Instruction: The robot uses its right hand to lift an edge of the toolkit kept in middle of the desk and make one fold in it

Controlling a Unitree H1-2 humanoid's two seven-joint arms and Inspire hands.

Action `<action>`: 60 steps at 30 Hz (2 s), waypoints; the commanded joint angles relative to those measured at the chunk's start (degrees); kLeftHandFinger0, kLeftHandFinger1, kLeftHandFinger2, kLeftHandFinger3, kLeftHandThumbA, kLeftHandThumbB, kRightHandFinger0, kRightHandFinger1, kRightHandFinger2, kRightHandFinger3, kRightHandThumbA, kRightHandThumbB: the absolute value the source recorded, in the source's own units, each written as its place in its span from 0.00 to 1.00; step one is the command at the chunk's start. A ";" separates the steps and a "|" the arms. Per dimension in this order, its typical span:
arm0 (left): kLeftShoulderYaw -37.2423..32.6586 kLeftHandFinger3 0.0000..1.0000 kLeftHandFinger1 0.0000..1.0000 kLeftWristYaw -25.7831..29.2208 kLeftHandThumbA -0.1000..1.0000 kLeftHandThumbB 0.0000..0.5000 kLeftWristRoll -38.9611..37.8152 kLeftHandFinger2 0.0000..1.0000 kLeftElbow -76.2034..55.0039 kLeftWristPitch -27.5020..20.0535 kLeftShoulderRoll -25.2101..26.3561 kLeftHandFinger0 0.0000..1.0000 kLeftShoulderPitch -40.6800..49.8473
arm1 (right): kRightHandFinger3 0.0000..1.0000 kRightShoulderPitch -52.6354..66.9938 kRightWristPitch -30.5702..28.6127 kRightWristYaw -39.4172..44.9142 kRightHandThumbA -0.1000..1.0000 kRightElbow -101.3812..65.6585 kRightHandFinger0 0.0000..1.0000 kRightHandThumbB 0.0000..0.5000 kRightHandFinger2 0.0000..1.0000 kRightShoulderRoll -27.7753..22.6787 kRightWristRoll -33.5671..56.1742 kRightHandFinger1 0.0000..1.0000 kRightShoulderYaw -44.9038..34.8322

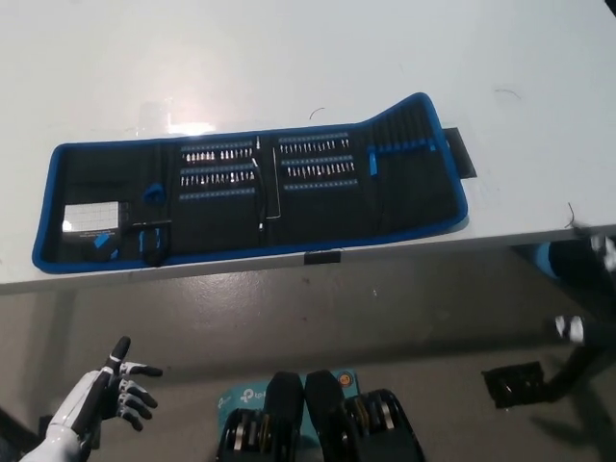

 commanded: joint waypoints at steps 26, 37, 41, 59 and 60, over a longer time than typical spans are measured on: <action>0.62 0.56 0.37 -0.30 1.00 1.00 -0.24 0.37 -1.90 -0.83 -1.31 0.39 1.76 | 1.00 -18.37 6.52 -1.65 0.99 15.50 1.00 0.42 1.00 16.12 2.89 1.00 -4.44; 0.49 0.58 0.37 -0.25 1.00 1.00 0.05 0.36 -1.39 -1.41 -1.48 0.39 1.90 | 1.00 -22.89 5.31 -7.59 0.92 24.80 1.00 0.51 1.00 24.02 7.56 1.00 -12.52; 0.50 0.59 0.37 -0.61 1.00 1.00 -0.35 0.37 -1.36 -1.86 -1.51 0.39 1.97 | 1.00 -24.06 6.13 -9.44 0.82 25.91 1.00 0.49 1.00 26.27 8.12 1.00 -13.58; 0.41 0.58 0.37 -0.51 1.00 1.00 -0.16 0.36 -2.02 -1.14 -2.32 0.38 2.09 | 1.00 -24.06 8.11 -12.74 0.80 27.51 1.00 0.50 1.00 34.96 6.62 1.00 -8.98; 0.35 0.58 0.37 -0.62 1.00 1.00 -0.12 0.36 -1.87 -1.47 -2.25 0.39 2.08 | 1.00 -23.73 8.37 -12.90 0.77 27.53 1.00 0.46 1.00 35.18 6.63 1.00 -8.96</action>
